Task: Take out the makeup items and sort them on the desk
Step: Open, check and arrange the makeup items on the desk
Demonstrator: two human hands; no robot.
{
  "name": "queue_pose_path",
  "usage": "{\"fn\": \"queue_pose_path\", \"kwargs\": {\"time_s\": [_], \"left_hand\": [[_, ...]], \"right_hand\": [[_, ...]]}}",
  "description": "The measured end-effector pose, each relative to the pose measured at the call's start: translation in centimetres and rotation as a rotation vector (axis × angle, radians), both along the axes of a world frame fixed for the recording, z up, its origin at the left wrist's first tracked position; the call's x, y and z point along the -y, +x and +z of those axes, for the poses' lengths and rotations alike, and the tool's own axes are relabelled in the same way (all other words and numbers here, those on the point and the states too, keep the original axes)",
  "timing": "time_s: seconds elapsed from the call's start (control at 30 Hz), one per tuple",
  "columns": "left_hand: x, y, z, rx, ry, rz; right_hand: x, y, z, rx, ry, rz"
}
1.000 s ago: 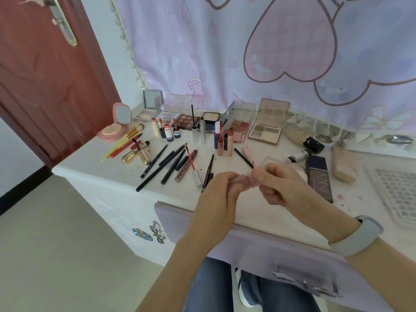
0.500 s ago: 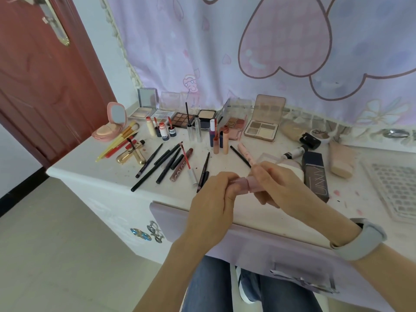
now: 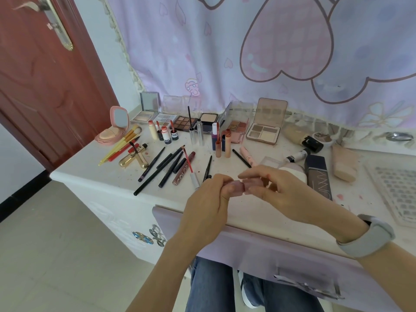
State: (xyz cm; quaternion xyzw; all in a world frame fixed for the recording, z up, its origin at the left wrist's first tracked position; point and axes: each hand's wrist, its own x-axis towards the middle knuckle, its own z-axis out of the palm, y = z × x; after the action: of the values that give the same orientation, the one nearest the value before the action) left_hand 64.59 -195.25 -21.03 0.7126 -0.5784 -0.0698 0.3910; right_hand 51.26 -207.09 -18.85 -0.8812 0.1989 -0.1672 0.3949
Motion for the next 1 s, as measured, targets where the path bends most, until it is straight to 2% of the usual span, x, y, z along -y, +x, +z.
{"fn": "queue_pose_path", "kwargs": {"time_s": [0.07,0.2,0.37,0.5,0.57,0.7,0.9,1.0], "left_hand": [[0.0,0.4,0.2,-0.013,0.002,0.024],[-0.2,0.7,0.2,0.137,0.035,0.023],[-0.2,0.9,0.3,0.127,0.038,0.027],[-0.2,1.0,0.3,0.171,0.031,0.027],[-0.2,1.1,0.3,0.166,0.039,0.015],[-0.3,1.2,0.0,0.001,0.034,0.012],[-0.2,1.8,0.4,-0.158,0.024,-0.015],[-0.3,2.1,0.8,-0.220,0.042,-0.042]], "right_hand": [[0.0,-0.1,0.2,0.030,0.040,0.004],[0.6,0.0,0.7,-0.076,-0.009,-0.005],[0.2,0.0,0.1,0.053,-0.031,-0.018],[0.7,0.2,0.5,-0.146,-0.148,0.012],[0.6,0.2,0.4,-0.158,-0.206,0.021],[0.1,0.0,0.3,-0.033,-0.265,-0.033],[0.1,0.1,0.5,0.023,-0.704,0.014],[0.3,0.2,0.9,0.048,-0.808,0.050]]}}
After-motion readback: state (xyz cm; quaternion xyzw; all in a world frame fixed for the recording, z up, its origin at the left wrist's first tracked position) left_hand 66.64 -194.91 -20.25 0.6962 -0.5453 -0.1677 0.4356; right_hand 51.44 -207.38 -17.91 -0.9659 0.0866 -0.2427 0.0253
